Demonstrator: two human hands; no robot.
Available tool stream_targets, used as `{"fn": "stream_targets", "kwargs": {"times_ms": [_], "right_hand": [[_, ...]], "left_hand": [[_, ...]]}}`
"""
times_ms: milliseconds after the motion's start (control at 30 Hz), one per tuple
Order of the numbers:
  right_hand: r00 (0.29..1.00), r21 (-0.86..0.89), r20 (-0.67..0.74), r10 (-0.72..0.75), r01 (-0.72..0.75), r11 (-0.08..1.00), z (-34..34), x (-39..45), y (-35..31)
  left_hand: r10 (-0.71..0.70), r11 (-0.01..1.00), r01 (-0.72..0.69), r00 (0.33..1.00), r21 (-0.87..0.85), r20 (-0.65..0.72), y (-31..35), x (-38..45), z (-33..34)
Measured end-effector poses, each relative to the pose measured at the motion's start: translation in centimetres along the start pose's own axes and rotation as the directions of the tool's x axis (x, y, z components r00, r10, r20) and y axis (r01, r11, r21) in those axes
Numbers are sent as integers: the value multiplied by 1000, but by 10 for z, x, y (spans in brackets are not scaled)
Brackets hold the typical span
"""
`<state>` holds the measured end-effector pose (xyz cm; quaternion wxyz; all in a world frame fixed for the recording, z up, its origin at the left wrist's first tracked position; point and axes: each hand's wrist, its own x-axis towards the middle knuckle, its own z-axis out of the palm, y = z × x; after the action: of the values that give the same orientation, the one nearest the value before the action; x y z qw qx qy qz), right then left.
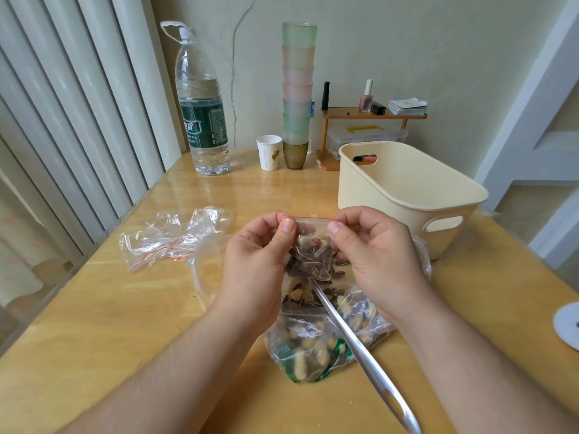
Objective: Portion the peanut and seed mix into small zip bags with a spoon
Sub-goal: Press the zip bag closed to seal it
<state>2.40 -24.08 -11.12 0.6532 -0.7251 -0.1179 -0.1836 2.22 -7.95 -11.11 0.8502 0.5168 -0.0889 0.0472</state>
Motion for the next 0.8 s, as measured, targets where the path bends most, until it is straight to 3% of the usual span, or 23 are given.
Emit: {"fn": "stream_targets", "kwargs": {"times_ms": [800], "right_hand": [[999,-13,38,15,-15,1000,2,-3,-1]], "left_hand": [[0,1000,0,1000,-6,-23,-6,1,-1]]}}
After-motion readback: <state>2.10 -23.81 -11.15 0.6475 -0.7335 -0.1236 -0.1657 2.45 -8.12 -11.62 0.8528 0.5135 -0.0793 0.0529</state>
